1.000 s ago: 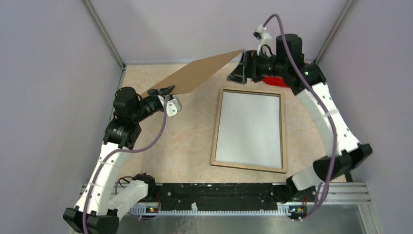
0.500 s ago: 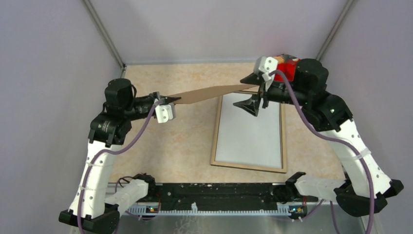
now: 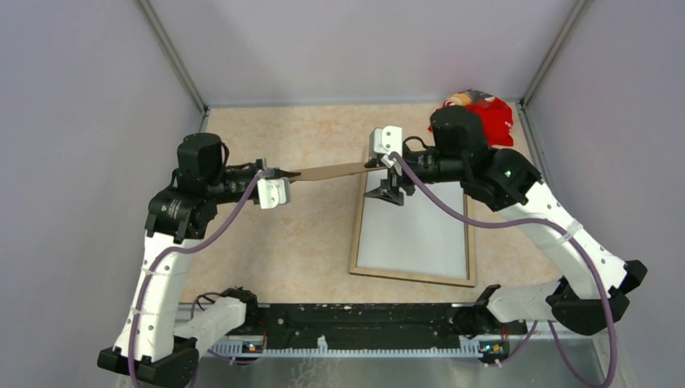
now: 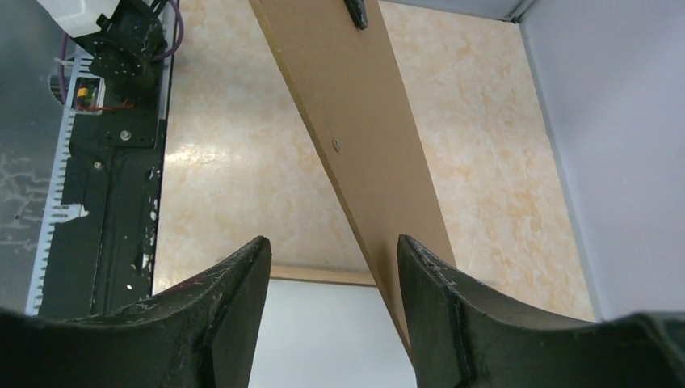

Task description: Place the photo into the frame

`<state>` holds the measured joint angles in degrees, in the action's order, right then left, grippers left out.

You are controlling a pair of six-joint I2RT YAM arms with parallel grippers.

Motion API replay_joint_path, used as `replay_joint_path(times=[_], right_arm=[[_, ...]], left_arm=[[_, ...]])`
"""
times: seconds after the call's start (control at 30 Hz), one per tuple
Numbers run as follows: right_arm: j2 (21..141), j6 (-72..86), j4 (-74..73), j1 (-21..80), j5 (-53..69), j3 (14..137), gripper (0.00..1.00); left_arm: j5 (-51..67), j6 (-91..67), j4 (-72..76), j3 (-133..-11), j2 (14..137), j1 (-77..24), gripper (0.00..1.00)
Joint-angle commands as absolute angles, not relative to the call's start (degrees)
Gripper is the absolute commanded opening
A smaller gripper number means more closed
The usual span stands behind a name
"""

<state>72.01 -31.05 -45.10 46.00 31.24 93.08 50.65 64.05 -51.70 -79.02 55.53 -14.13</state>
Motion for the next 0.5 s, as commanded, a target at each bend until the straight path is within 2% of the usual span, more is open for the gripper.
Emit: replay_joint_path(times=[0.0, 0.27, 0.33, 0.4, 0.47], right_arm=[[72.99, -34.71, -43.17, 47.72, 28.81, 95.10, 0.53], [75.03, -37.53, -41.36, 48.79, 24.99, 94.49, 0.32], [75.25, -38.08, -40.91, 49.11, 24.11, 94.33, 0.22], [75.18, -37.95, -39.71, 49.38, 22.59, 93.89, 0.00], [74.56, -37.31, -37.47, 49.46, 21.55, 93.04, 0.00]], left_arm=[[56.08, 66.81, -46.86, -82.22, 54.79, -14.28, 0.00], [55.62, 68.28, -47.45, -82.72, 53.63, -14.26, 0.00], [55.46, 67.97, -47.38, -83.20, 53.64, -14.24, 0.00], [55.24, 67.57, -46.89, -83.19, 53.54, -14.24, 0.00], [55.02, 65.83, -43.53, -82.37, 53.09, -14.24, 0.00]])
